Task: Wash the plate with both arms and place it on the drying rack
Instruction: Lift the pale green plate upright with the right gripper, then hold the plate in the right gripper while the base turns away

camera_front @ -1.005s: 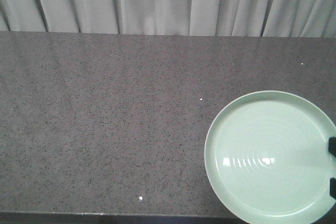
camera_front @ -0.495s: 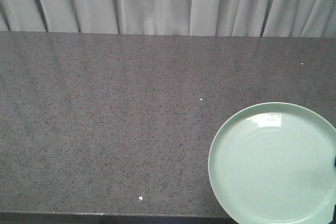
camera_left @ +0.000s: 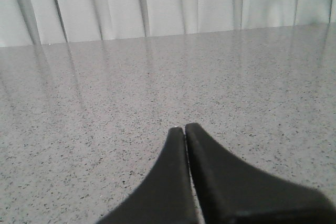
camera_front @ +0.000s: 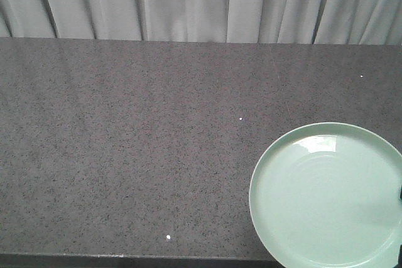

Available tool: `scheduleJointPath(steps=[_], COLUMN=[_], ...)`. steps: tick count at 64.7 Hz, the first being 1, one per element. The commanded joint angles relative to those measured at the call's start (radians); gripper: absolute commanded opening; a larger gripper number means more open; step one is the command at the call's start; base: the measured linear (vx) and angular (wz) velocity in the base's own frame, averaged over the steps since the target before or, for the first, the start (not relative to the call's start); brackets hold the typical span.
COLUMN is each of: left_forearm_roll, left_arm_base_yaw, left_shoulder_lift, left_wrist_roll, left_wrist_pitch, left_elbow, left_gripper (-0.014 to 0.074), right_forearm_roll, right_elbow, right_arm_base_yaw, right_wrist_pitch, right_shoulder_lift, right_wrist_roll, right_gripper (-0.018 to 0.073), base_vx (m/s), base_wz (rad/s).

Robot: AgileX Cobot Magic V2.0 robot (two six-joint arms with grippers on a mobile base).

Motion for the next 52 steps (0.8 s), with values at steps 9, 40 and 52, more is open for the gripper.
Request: scheduleJointPath(steps=[9,40,52], left_forearm_roll=[0.004,0.004,0.004], left_arm_base_yaw=[0.001,0.001,0.001], left_shoulder_lift=[-0.015,-0.015,-0.015], left_wrist_roll=[0.000,0.000,0.000], left_wrist_pitch=[-0.069,-0.069,-0.069], left_elbow=[-0.027,-0.027,-0.027], left_gripper=[-0.0006,-0.0006,-0.0006], right_forearm_roll=[0.024,0.024,0.024], right_elbow=[-0.028,-0.028,-0.028], right_arm_base_yaw=[-0.007,-0.007,-0.007], right_wrist_pitch=[-0.068,-0.067,-0.065], right_shoulder_lift=[0.005,0.005,0.005], right_wrist_roll=[-0.009,-0.009,-0.009], right_gripper=[-0.0001,-0.0001,-0.0001], base_vx=[0.00,0.00,0.00], base_wz=[0.00,0.00,0.02])
